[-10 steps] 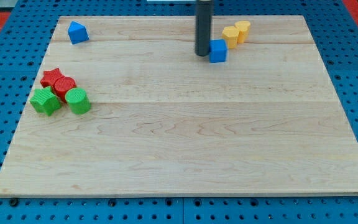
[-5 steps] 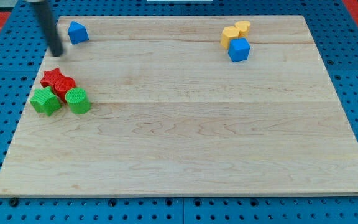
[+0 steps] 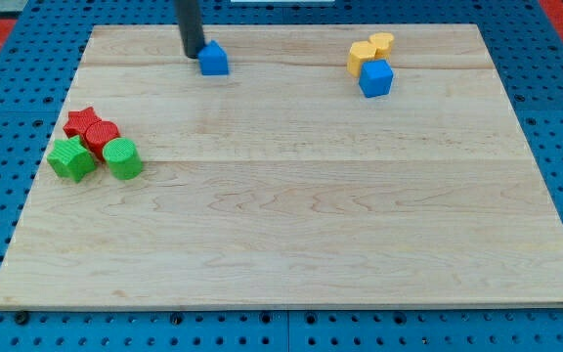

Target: Place yellow blocks and blue blocks at the top right side of the board

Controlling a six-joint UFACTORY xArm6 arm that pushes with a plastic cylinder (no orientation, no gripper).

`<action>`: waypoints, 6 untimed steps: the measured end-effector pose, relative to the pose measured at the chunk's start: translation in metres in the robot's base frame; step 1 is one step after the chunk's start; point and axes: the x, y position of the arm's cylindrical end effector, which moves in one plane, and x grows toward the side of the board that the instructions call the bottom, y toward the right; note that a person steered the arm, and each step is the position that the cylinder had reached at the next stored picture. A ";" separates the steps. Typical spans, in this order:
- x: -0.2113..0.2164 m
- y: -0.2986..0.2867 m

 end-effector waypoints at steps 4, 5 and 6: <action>0.090 0.091; 0.093 0.137; 0.080 0.174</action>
